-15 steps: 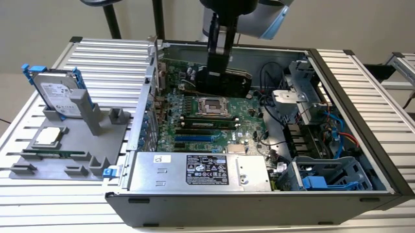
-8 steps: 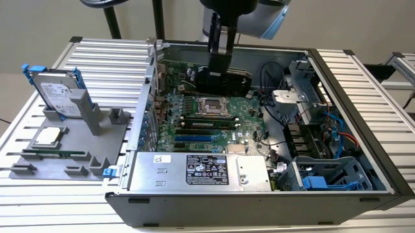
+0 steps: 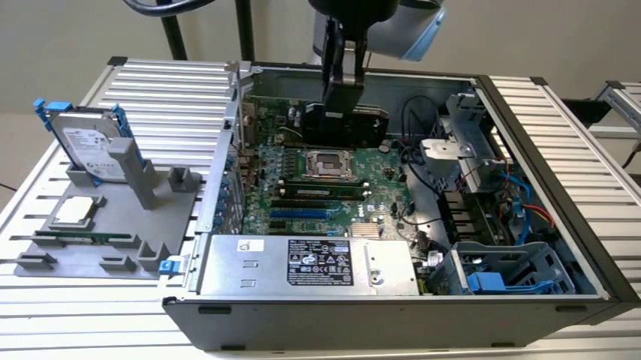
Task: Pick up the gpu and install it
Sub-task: 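Insert the gpu into the slot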
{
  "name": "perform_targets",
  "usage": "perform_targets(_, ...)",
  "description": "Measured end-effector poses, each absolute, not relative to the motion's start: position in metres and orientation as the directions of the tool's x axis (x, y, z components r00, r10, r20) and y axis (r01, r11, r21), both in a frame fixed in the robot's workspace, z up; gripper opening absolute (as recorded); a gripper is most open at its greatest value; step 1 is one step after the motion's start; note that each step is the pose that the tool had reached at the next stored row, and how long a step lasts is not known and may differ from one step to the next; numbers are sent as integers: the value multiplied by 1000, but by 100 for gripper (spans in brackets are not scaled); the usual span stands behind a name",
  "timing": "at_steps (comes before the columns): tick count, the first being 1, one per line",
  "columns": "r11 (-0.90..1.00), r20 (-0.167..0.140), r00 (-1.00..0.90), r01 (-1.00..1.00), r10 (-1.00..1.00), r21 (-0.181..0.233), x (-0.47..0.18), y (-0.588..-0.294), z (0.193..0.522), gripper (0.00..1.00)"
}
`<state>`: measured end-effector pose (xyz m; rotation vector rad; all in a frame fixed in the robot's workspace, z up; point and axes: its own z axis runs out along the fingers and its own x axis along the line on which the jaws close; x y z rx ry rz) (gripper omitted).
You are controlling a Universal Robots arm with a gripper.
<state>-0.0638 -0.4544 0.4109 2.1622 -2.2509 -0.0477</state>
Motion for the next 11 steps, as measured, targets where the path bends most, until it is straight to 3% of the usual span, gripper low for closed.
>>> perform_targets(11,35,-7,-35,-999,-999,36,-64,-454,411,0)
